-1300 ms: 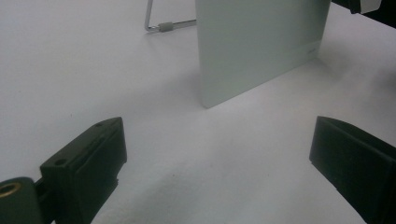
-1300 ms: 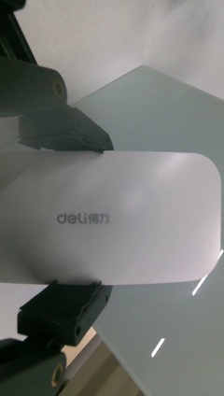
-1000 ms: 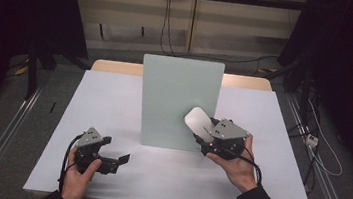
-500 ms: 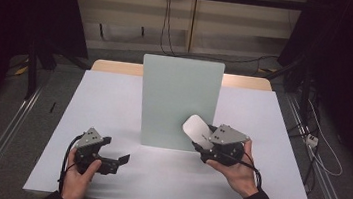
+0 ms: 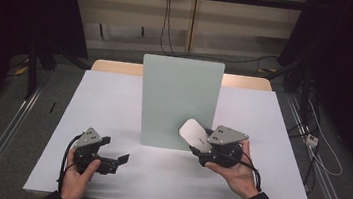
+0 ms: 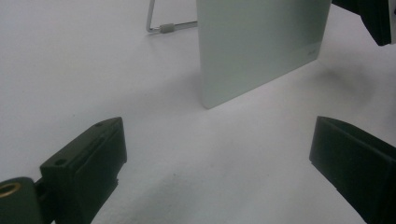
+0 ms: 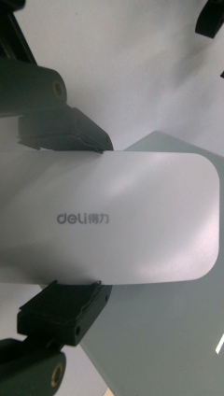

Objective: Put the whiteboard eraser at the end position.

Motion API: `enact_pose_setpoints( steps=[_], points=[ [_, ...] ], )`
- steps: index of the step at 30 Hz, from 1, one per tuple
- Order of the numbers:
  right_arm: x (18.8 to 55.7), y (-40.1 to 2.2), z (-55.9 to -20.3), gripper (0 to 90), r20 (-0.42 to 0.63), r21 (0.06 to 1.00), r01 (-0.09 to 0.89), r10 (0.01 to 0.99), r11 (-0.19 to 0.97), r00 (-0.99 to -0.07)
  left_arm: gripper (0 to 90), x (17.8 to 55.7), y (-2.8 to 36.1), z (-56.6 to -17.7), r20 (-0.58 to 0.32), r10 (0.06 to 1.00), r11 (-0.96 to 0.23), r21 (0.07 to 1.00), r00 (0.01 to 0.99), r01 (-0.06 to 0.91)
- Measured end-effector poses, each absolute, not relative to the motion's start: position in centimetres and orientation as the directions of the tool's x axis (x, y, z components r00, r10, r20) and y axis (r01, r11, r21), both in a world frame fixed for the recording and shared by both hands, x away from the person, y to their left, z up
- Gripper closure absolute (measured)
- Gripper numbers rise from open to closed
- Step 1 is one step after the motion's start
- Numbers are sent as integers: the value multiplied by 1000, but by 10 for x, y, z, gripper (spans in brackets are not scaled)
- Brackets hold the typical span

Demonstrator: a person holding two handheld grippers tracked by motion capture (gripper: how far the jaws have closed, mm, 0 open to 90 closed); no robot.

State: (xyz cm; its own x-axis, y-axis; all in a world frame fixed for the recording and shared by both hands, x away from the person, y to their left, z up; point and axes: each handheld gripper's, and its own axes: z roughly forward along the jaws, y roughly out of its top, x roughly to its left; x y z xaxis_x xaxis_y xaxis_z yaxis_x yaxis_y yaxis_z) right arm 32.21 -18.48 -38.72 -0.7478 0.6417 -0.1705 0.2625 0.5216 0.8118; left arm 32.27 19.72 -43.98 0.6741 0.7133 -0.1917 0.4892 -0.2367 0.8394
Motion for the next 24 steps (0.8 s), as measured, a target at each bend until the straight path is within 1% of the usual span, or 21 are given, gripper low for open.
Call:
enact_pose_setpoints(
  steps=[2,13,17,24],
  points=[
    [321,-185,-389,316,-150,810,269,628,521,-764,40,323,198,-441,-198,716,-234,835,669,497],
    [316,-180,-395,316,-155,780,253,568,573,-809,40,322,196,-439,-182,716,-245,839,674,486],
    [315,-179,-399,316,-141,768,254,542,588,-828,40,322,197,-439,-185,716,-242,839,673,487],
    [316,-168,-410,316,-112,723,258,476,641,-872,40,322,197,-439,-187,716,-239,840,673,487]
  ],
)
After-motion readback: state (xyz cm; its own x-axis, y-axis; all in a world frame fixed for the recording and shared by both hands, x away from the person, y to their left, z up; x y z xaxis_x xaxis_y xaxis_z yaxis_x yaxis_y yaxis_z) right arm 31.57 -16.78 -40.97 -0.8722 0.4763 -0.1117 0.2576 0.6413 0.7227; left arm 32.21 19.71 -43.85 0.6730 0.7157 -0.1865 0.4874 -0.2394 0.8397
